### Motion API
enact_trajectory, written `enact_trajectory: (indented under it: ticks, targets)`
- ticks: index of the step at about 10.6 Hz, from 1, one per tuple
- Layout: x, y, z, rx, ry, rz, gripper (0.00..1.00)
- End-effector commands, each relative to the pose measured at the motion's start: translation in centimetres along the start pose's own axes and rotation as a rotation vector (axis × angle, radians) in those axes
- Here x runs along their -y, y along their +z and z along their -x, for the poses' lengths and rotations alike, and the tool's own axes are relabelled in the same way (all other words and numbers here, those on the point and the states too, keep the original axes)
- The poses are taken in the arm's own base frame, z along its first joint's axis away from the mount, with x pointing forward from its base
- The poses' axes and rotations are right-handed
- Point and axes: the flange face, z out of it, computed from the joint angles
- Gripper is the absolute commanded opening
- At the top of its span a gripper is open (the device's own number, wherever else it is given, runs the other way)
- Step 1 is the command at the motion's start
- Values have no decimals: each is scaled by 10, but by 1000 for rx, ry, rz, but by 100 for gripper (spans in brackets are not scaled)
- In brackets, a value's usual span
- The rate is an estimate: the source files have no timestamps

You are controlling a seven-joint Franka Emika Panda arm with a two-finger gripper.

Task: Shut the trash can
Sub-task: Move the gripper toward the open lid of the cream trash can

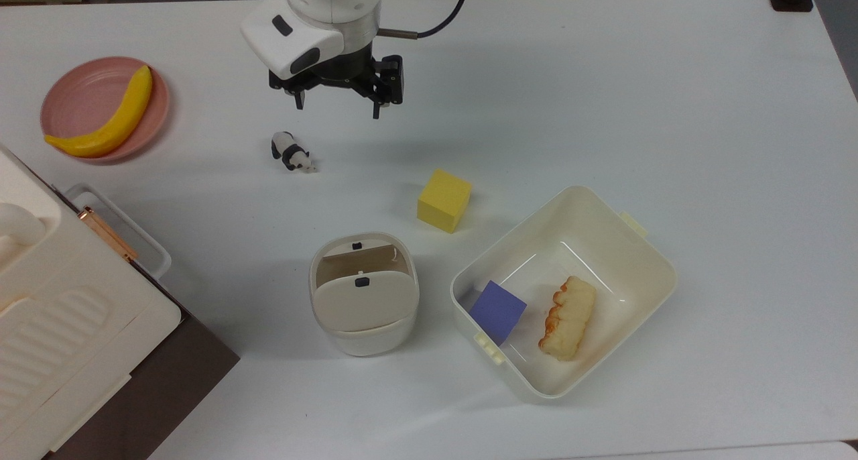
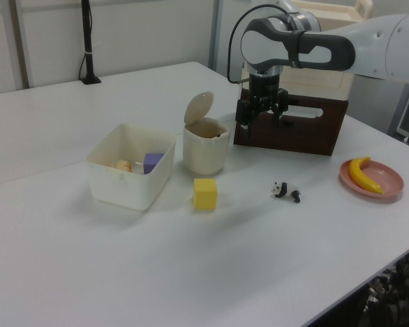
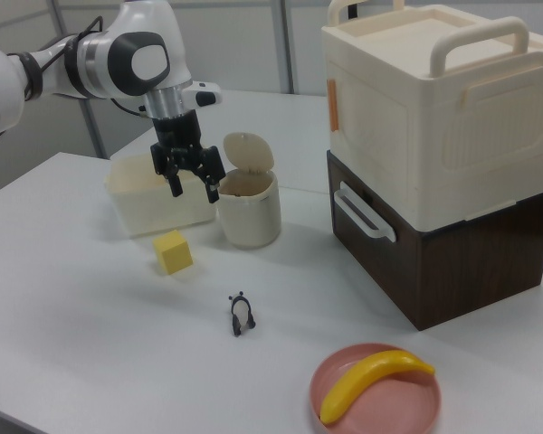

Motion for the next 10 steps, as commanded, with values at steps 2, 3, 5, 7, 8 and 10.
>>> enact_trajectory:
  ticks: [2, 3, 5, 7, 8, 10]
  targets:
    - [29, 5, -13, -92, -16, -63, 59]
    - [32, 2, -20, -144, -14, -77, 33]
    - [36, -1, -39, -268, 8, -133, 2]
    - [32, -22, -50, -382, 42, -183, 1]
    - [30, -33, -56, -456, 46, -189, 0]
    - [30, -60, -69, -678, 60, -207, 0]
